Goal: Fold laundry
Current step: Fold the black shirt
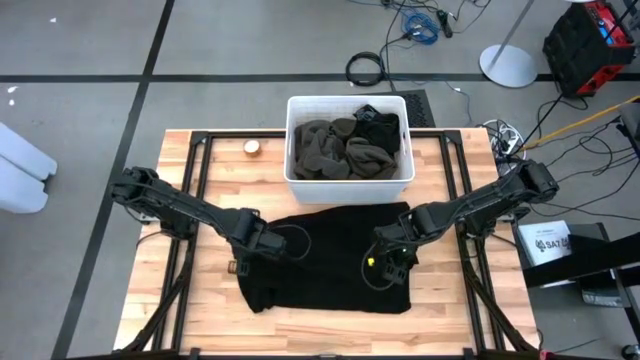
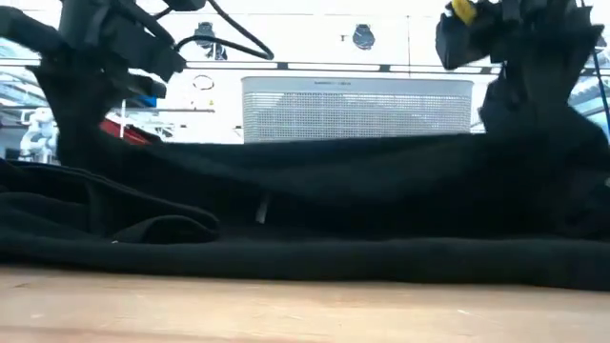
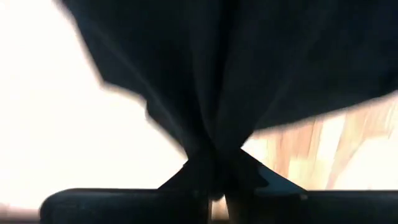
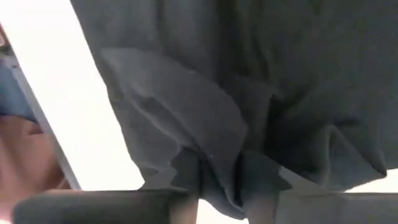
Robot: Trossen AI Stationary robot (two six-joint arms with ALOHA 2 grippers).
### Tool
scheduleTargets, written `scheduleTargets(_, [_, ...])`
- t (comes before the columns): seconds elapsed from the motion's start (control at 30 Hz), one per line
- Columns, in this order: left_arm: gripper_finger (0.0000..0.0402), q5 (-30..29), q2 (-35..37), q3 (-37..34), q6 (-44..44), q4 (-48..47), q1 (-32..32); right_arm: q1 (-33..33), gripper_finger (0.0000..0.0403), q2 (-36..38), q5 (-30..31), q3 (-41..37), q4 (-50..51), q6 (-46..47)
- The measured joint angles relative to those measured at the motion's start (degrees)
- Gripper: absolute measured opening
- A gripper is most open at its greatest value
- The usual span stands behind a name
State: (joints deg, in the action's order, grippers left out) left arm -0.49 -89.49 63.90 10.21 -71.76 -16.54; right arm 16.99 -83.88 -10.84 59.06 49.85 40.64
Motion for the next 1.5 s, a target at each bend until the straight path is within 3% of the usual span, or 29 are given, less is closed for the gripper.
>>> scheduleTargets(0.13, [0.0057,-0.1,0.1,4.3,2.7,-10.0,0.4,-0.1,0.0118,0.0,0.0,5.6,6.0,0.0])
scheduleTargets(0.27, [0.0081,-1.0,1.7,8.4,4.3,-11.6,0.4,0.0,0.0153,0.0,1.0,11.4,11.6,-0.9])
scheduleTargets(0.5, [0.0100,-8.7,6.1,10.4,6.1,-10.2,0.4,-0.2,0.0182,0.0,13.4,15.1,23.7,5.1])
scheduleTargets(0.67, [0.0101,-7.5,10.6,10.4,6.1,3.0,0.3,-0.9,0.0182,0.0,13.7,10.1,22.2,4.0])
scheduleTargets(0.83, [0.0101,-5.3,12.8,9.0,0.7,32.3,-3.2,-4.3,0.0181,0.1,14.0,1.2,14.2,3.5])
scheduleTargets(1.07, [0.0100,-12.0,0.4,7.1,-9.1,60.2,-8.1,-9.9,0.0181,1.8,17.5,-9.5,5.5,8.3])
scheduleTargets(1.2, [0.0100,-16.3,-10.3,8.3,-12.4,73.6,-9.1,-11.1,0.0181,4.3,23.5,-12.1,5.6,15.8])
scheduleTargets(1.33, [0.0100,-20.5,-20.2,12.1,-15.5,80.6,-8.8,-12.2,0.0181,7.6,27.4,-13.8,4.2,20.6])
scheduleTargets(1.5, [0.0100,-20.5,-31.2,22.0,-17.6,78.3,-9.1,-14.4,0.0180,9.7,27.0,-15.2,-0.6,20.3])
